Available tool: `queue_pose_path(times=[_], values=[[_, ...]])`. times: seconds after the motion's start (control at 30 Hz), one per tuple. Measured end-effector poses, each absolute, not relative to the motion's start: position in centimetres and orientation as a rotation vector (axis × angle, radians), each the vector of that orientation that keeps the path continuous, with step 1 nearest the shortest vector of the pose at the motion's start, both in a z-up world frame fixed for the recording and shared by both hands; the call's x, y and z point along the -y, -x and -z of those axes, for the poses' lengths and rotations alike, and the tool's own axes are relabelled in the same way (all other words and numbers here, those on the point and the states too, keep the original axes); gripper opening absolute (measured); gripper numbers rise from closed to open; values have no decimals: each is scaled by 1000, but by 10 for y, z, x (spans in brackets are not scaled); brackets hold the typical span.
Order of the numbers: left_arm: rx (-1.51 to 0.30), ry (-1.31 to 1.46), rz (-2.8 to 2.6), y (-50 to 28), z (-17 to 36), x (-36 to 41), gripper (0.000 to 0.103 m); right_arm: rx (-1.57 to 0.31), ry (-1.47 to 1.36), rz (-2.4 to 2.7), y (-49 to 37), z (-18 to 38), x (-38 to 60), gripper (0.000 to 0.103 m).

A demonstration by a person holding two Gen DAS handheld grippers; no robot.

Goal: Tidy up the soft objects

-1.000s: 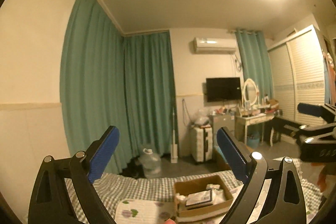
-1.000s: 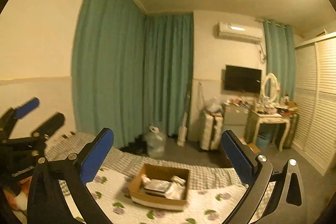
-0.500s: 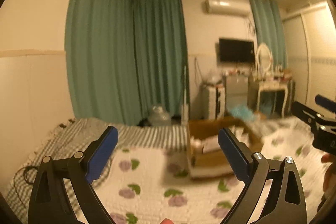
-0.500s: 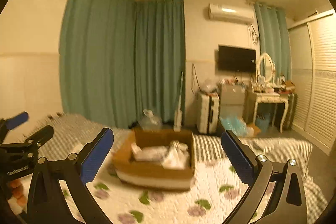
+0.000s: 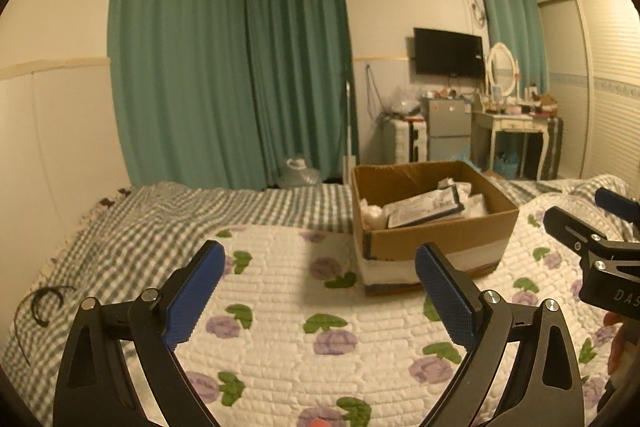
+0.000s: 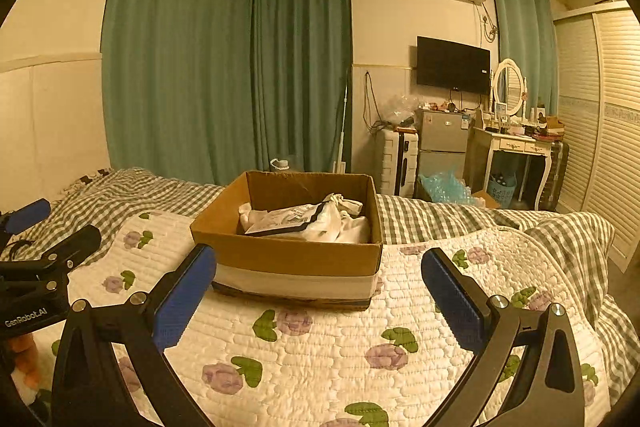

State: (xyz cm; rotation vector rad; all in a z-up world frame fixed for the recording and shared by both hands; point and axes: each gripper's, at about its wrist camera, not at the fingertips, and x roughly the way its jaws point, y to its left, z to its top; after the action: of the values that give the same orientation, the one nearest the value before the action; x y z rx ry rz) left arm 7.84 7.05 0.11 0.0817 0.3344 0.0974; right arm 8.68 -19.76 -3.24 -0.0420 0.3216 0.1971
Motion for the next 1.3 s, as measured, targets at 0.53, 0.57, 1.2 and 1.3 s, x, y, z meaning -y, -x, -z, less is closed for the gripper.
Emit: queue_pose_path(times=[0.53, 0.57, 1.2, 1.3], values=[[-352, -58, -80, -79, 3, -72, 98, -330, 54, -181, -87, 31, 195, 103], [-351, -57, -77, -79, 3, -73, 98, -331, 55, -181, -87, 31, 195, 103], [-352, -55, -61, -77, 5, -70, 98, -331, 71, -180, -87, 34, 194, 103], [-358, -55, -62, -77, 6, -70, 98, -332, 73, -177, -87, 34, 193, 103]])
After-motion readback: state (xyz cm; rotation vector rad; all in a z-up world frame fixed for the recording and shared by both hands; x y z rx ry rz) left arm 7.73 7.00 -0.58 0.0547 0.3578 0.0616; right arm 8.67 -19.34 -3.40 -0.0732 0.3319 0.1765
